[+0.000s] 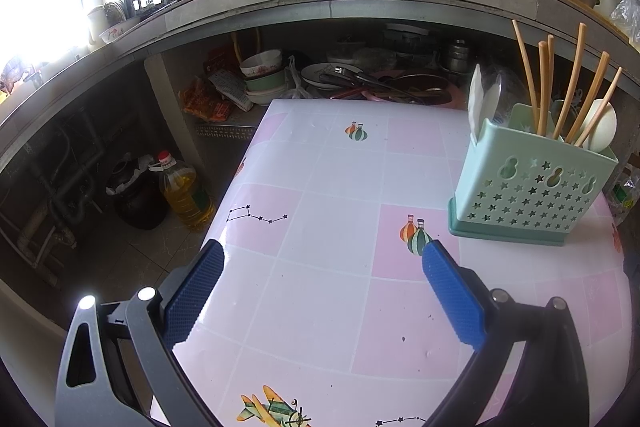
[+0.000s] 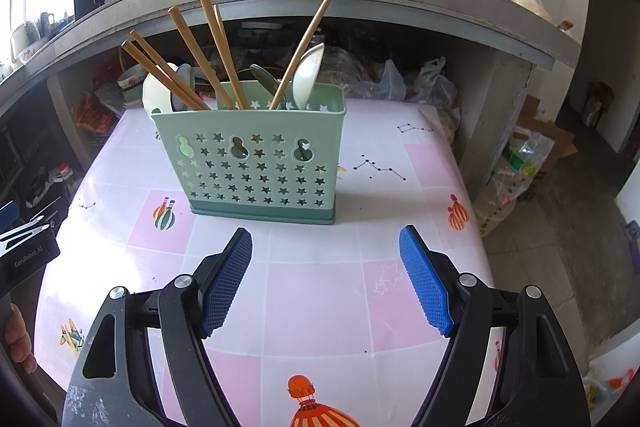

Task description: Organize utensils

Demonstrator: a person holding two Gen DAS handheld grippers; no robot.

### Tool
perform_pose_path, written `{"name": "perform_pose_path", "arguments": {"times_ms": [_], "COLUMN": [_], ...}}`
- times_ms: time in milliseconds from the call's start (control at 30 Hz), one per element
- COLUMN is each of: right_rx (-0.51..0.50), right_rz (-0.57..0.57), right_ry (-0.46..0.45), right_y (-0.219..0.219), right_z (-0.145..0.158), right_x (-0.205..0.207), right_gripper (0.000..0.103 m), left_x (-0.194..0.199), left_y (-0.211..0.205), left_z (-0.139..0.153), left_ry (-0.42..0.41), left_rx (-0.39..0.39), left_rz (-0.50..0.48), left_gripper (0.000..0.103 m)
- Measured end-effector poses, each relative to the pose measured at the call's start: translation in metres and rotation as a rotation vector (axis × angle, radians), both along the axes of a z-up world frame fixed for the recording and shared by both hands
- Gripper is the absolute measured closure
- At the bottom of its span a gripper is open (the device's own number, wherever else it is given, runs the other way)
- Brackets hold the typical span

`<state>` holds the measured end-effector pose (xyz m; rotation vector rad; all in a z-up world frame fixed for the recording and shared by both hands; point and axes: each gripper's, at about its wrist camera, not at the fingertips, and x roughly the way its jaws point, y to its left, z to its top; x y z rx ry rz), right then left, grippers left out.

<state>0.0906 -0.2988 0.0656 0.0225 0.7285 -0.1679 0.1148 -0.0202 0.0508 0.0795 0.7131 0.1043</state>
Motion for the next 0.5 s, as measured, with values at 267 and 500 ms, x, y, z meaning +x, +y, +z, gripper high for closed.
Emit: {"name": "perform_pose_path", "arguments": {"times_ms": [267, 500], "right_rx": [-0.017, -0.028], "right_rz": [0.0, 0.004], "right_ry": [-0.012, -0.031], "right_y": [0.001, 0.0014], "right_z": [0.0022, 0.0045], "right_x": [-0.002, -0.0051], "right_gripper": [0.03, 0.03], "left_x": [-0.0007, -0.0003], "left_y": [-0.0011, -0.0016], "left_z": [0.0008, 0.0007], "left_ry": [-0.001, -0.001], "left_rx": [0.0, -0.003], "left_rz": [0.0, 0.0], "left_gripper": [0.006, 0.006]}}
